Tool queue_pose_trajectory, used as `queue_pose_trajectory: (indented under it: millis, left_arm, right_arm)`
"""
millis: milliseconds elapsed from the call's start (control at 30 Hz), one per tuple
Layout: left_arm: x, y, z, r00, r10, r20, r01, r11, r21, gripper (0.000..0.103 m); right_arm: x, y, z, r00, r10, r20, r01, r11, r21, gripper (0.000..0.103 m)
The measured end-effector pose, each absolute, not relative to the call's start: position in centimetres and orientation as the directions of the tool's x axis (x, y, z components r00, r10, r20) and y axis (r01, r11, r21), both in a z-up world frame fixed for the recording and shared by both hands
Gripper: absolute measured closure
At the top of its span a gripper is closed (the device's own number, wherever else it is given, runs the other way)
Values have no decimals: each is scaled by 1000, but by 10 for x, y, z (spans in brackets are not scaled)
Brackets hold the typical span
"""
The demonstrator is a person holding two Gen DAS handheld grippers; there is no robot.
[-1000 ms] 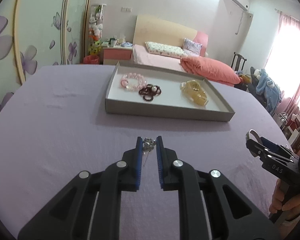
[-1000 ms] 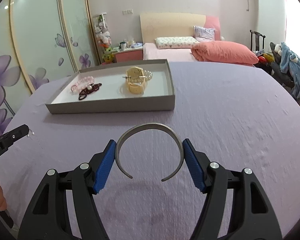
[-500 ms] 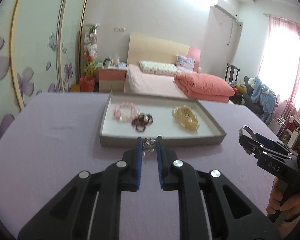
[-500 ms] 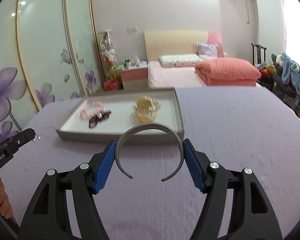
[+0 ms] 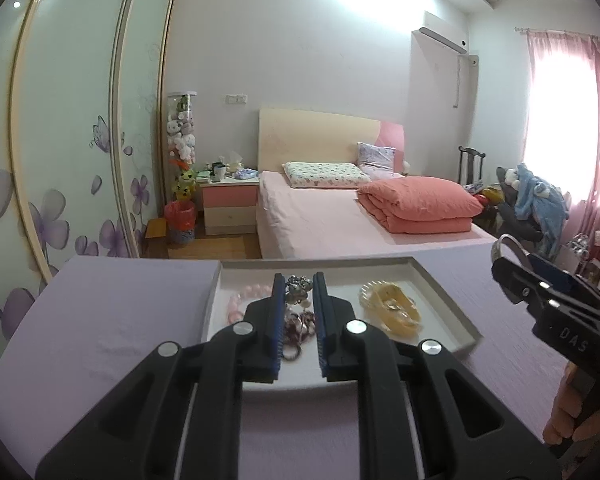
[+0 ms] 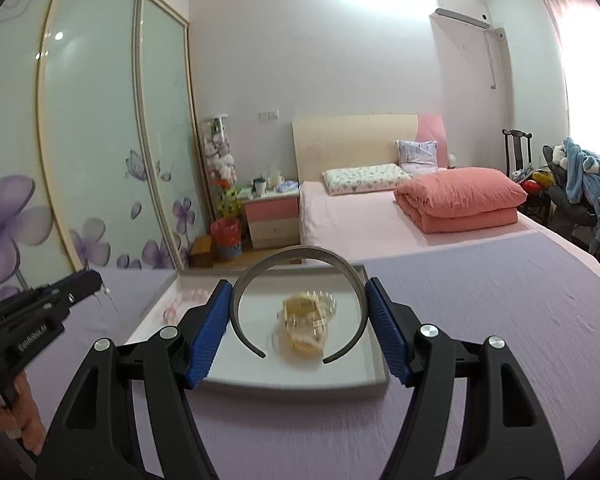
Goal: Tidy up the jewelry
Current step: 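Lift the studs and cuff and carry both over the grey tray, then open the left tool to drop the studs while the right tool releases the cuff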
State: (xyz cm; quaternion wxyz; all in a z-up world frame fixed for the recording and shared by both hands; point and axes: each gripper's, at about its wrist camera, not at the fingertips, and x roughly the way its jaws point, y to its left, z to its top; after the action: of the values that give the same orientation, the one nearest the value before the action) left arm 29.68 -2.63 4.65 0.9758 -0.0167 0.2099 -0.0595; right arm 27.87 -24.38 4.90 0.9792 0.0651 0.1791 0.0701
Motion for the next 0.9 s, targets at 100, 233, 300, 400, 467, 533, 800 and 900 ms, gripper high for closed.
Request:
queue_pose_trajectory:
  millis: [100,233,300,400,467,533,800,900]
  left_arm:
    - [316,-28,43,903,-111,-415,96,994,-57,89]
    - [345,-32,38,904,-99,-416,84,995,-54,89]
    - [353,-32,35,906,-100,-412,84,995,-57,89]
    - [366,-36,29,904,-105,-414,87,994,-64,88]
    - [373,-39,22,899,-110,-424,90,994,-66,88]
    - [379,-39,14,892,-111,-438,92,994,-65,88]
    - [395,-40,-8,868,-127,-481,105,992,-72,88]
    - [396,-42,-11,862,-131,-489,108,991,-75,87]
  right_arm:
    - [300,-241,43,927,154,-343,-102,981,165,35]
    - [322,-238,34,927,148,-344,-88,979,185,35]
    - [330,-238,31,925,148,-349,-83,977,195,35]
    - [345,-237,21,910,147,-387,-72,977,203,35]
    - [351,-232,12,892,154,-425,-69,976,209,35]
    - [358,-231,6,875,162,-456,-69,975,214,35]
    - [377,-227,-10,836,158,-525,-53,976,209,35]
    - [381,-222,-8,831,172,-530,-72,976,204,33]
